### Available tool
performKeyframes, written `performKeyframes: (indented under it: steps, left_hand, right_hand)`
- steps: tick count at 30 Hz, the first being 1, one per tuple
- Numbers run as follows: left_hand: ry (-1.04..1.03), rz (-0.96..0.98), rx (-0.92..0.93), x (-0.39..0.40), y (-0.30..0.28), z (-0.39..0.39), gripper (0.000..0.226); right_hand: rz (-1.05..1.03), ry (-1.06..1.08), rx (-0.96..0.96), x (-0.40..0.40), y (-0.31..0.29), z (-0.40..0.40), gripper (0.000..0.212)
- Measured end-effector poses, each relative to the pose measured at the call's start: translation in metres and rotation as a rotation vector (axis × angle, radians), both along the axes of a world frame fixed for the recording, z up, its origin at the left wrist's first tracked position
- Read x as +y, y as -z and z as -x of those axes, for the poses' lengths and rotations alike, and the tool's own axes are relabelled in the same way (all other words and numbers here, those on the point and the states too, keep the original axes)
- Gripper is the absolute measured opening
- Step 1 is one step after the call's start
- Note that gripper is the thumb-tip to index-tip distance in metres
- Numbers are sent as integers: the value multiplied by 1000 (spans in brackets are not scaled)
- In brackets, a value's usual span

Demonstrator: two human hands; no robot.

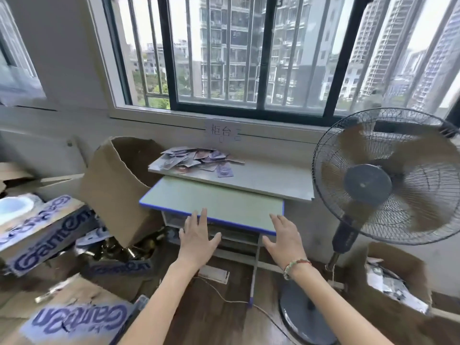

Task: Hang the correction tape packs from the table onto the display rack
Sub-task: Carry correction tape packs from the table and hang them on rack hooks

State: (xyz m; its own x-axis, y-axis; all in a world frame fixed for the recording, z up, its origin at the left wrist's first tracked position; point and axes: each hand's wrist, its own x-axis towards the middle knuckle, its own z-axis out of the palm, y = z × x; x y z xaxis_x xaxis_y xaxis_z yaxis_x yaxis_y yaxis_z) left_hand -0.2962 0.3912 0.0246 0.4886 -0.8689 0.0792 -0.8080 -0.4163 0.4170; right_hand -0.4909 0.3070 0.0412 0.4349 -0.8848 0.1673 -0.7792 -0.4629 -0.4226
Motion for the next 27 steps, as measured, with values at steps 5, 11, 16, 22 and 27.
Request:
performKeyframes:
  steps: [5, 11, 16, 22, 27]
  left_hand:
    - [-24, 1, 22, -38, 6, -27, 76]
    - [-44, -1, 78, -96, 22, -79, 76]
    - [-41, -10, 92, -156, 32, -134, 77]
    - [-30, -22, 56, -213, 38, -209, 76]
    - [-4, -53, 89, -255, 49, -244, 77]
  right_hand:
    - [-14, -44, 12, -53, 9, -32, 62]
    - [-54, -47, 0, -116, 21, -82, 63]
    - [-46, -11, 42, -172, 29, -133, 63]
    - [-64, 33, 80, -231, 35, -188, 63]
    - [-115, 68, 128, -275, 55, -212, 64]
